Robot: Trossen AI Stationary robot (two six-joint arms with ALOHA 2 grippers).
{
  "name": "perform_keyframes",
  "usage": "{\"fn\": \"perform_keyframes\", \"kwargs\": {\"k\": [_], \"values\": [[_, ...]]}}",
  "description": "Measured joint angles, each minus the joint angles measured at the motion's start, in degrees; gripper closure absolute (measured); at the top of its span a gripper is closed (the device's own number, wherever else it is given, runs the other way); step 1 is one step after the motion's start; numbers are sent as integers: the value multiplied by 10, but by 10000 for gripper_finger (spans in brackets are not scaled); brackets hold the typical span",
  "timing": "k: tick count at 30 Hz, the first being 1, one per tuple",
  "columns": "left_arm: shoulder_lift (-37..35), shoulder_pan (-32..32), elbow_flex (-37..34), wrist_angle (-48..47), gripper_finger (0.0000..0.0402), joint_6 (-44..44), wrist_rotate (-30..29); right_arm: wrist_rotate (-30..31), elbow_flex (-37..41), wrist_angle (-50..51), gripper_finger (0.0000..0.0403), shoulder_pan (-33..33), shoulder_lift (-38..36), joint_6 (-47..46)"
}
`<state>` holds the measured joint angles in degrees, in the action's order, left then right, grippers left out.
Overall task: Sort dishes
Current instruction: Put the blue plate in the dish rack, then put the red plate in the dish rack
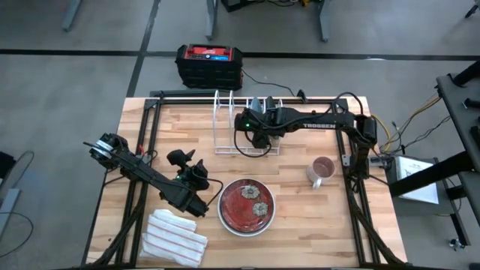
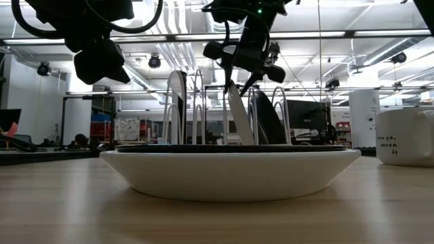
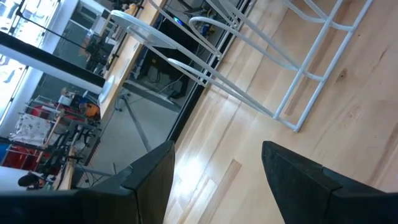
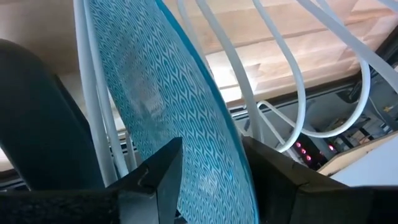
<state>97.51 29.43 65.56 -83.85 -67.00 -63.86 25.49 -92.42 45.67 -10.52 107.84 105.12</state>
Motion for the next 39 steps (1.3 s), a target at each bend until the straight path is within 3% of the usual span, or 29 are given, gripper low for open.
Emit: {"fn": "perform_keyframes", "kwargs": {"k": [10, 21, 25, 32, 35, 39], "values": [[0, 0, 0, 0, 171, -1, 0, 32, -1, 8, 246, 0, -36, -61], [0, 0, 0, 0, 171, -2, 0, 33, -1, 23, 245, 0, -134, -169], [0, 0, 0, 3, 171, -2, 0, 31, -1, 35, 254, 1, -178, -345], [0, -1, 37, 4, 171, 12, 0, 22, -1, 59, 281, 1, -236, -836], [0, -1, 73, 11, 171, 39, 0, -39, -1, 113, 292, 1, -252, -980], [0, -1, 115, 65, 171, 116, 23, -168, 12, 175, 307, 4, -258, -1069]]}}
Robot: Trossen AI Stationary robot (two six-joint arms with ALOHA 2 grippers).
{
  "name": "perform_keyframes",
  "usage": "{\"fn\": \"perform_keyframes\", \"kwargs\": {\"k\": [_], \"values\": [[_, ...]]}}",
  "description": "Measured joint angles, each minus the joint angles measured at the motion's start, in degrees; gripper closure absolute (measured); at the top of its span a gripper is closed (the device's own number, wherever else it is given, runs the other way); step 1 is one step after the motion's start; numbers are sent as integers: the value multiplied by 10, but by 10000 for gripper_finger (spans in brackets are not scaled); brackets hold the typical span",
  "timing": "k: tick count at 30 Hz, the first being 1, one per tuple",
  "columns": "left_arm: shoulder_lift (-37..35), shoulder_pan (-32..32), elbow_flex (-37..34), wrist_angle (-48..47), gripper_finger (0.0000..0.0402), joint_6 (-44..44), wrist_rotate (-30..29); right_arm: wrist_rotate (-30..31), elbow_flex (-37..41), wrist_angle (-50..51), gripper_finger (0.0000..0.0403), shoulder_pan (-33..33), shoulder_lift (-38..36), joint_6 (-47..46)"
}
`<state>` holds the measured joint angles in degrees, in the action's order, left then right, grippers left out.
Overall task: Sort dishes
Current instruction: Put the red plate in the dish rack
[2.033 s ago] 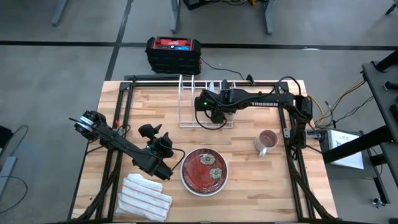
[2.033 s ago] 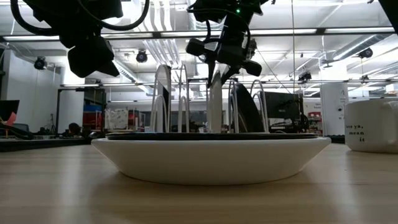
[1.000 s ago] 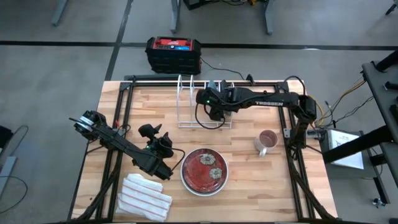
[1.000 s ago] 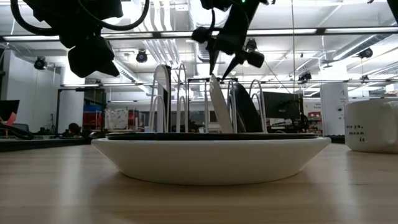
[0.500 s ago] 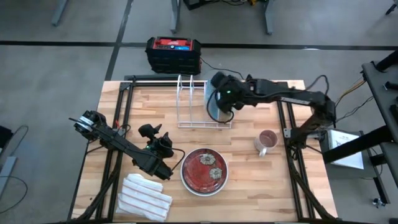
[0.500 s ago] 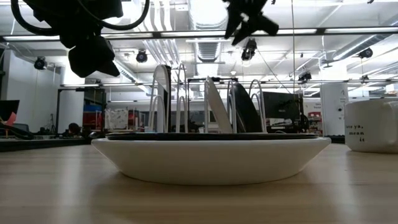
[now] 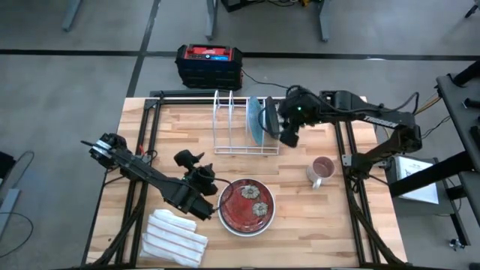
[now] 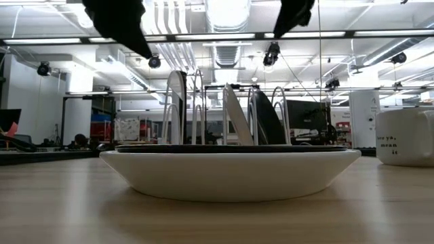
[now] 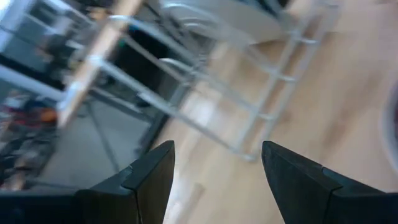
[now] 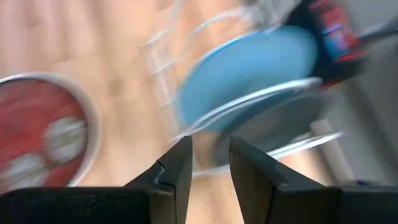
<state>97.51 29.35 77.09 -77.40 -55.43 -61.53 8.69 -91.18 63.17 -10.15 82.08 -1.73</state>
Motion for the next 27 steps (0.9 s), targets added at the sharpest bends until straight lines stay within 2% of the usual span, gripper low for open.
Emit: {"fn": "perform_keyframes", "kwargs": {"k": [4, 9, 11, 14, 19, 23, 27], "values": [[0, 0, 22, 86, 171, 89, 72, -60, 45, -2, 320, 16, -2, -12], [0, 5, 11, 234, 171, 200, 207, -77, 110, -19, 334, 47, -3, -28], [0, 13, -2, 280, 171, 232, 240, -78, 136, -27, 338, 63, -3, -49], [0, 23, -21, 342, 171, 264, 260, -78, 174, -59, 340, 92, -3, -91], [4, 34, -42, 395, 171, 273, 288, -78, 223, -134, 339, 135, -3, -170], [15, 35, -70, 468, 171, 294, 314, -78, 262, -197, 328, 170, -3, -228], [39, 35, -82, 487, 171, 303, 340, -77, 303, -258, 313, 196, -3, -277]]}}
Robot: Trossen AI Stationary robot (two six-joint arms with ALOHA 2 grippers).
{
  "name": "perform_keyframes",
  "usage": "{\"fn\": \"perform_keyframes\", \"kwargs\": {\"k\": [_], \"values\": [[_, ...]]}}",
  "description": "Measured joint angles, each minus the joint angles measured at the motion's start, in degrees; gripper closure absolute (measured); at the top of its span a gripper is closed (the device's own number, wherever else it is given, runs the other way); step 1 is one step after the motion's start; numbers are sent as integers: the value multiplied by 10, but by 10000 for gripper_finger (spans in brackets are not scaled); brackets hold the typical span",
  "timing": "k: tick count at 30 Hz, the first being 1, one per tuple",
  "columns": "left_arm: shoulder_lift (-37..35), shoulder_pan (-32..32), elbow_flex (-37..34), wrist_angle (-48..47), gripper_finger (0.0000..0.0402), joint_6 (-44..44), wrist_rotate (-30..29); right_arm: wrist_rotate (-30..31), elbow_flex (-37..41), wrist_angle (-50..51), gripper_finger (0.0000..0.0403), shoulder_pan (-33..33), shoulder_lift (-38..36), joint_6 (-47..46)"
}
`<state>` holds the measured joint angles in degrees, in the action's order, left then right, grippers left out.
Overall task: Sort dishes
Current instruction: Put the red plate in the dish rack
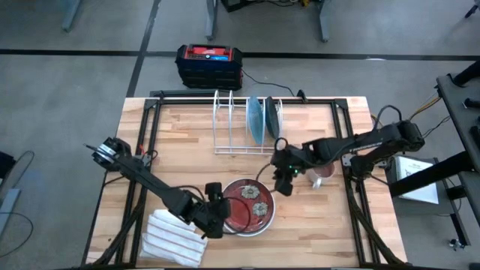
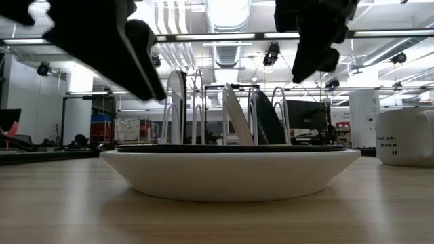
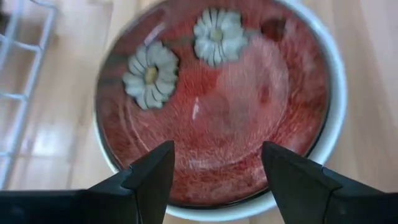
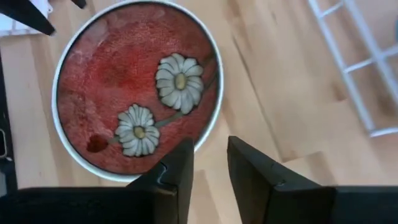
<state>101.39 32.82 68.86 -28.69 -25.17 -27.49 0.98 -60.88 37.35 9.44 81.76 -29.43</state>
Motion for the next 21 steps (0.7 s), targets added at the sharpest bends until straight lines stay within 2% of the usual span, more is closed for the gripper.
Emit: {"fn": "perform_keyframes", "kwargs": {"k": [7, 15, 21], "values": [[59, 0, 19, 3, 171, -12, 1, 4, 65, -67, 279, 27, 0, -99], [116, 0, 48, 4, 171, -12, -1, 6, 123, -139, 238, 30, 0, -141], [130, -3, 55, 9, 171, -21, -7, 6, 128, -164, 219, 30, 4, -137]]}}
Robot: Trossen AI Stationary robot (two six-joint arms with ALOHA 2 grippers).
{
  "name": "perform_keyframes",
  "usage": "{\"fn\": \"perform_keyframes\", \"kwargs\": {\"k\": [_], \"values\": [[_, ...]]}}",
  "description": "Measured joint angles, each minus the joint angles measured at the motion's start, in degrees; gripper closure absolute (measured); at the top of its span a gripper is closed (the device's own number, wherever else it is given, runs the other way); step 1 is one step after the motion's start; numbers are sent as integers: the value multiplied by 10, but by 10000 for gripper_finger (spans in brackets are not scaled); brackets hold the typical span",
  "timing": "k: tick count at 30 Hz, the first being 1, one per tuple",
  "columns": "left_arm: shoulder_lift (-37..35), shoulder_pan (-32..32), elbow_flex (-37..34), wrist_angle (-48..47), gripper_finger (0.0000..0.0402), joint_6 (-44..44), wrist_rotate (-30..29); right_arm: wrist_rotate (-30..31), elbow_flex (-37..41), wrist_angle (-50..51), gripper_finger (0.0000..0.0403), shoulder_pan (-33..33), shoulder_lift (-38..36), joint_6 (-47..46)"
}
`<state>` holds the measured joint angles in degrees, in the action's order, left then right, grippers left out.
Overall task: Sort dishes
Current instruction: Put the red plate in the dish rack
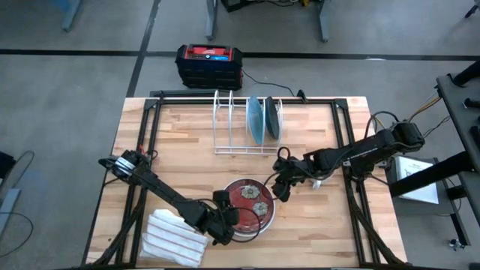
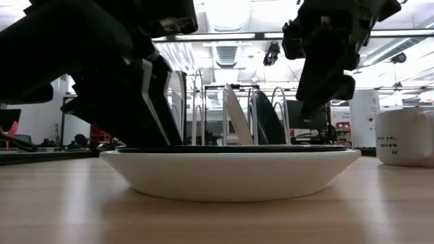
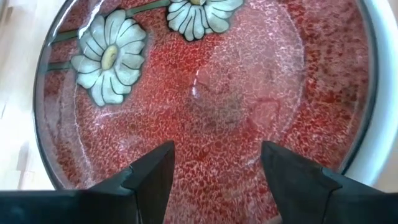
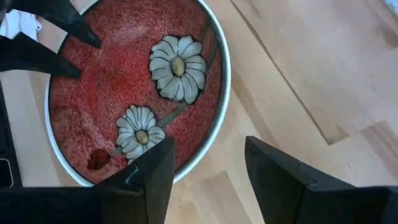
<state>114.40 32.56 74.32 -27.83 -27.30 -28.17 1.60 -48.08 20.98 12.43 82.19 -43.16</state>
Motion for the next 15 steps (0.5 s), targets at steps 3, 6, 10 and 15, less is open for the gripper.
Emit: {"fn": "perform_keyframes", "kwargs": {"k": [3, 6, 10, 15], "values": [[1, -3, 0, 7, 171, -2, -1, 0, 0, -17, 213, 0, 10, 8], [1, -4, -1, 12, 171, -2, -9, 0, 1, -33, 210, 0, 28, 16], [2, -6, -2, 16, 171, -2, -11, 0, 1, -42, 210, -2, 54, 24], [2, -11, -14, 46, 171, -2, -12, 0, 1, -48, 207, -4, 88, 29]]}}
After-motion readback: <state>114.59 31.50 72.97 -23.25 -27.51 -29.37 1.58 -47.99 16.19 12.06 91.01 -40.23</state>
